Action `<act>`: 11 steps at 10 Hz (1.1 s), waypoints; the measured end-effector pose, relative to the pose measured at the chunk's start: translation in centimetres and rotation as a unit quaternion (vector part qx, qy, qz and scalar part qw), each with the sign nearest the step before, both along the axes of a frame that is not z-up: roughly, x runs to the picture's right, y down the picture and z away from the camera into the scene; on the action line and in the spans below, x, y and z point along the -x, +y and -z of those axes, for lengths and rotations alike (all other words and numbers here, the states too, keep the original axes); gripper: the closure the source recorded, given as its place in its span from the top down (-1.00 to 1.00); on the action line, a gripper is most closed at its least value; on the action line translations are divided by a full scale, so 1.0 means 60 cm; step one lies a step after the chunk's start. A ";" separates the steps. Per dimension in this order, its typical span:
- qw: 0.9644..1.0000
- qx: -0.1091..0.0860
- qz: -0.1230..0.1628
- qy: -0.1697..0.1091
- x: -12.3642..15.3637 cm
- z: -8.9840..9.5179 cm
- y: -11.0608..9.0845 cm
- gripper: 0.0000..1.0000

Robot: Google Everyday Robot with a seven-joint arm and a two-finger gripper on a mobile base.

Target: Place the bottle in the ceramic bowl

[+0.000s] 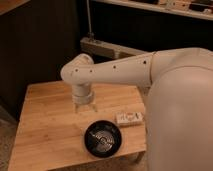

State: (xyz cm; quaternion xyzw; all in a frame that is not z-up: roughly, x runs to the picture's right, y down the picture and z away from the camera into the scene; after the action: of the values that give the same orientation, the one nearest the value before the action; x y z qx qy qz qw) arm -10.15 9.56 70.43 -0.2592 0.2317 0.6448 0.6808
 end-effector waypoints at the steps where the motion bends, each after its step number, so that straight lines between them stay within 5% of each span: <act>1: 1.000 0.000 0.000 0.000 0.000 0.000 0.000 0.30; 6: 0.999 -0.014 -0.031 0.015 -0.063 0.006 -0.009 0.30; 11: 0.992 -0.035 -0.105 0.065 -0.267 0.045 0.026 0.30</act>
State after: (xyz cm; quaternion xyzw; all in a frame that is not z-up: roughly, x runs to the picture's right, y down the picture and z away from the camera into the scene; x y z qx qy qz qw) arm 5.84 11.13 67.72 -0.2151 0.2245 0.7358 0.6016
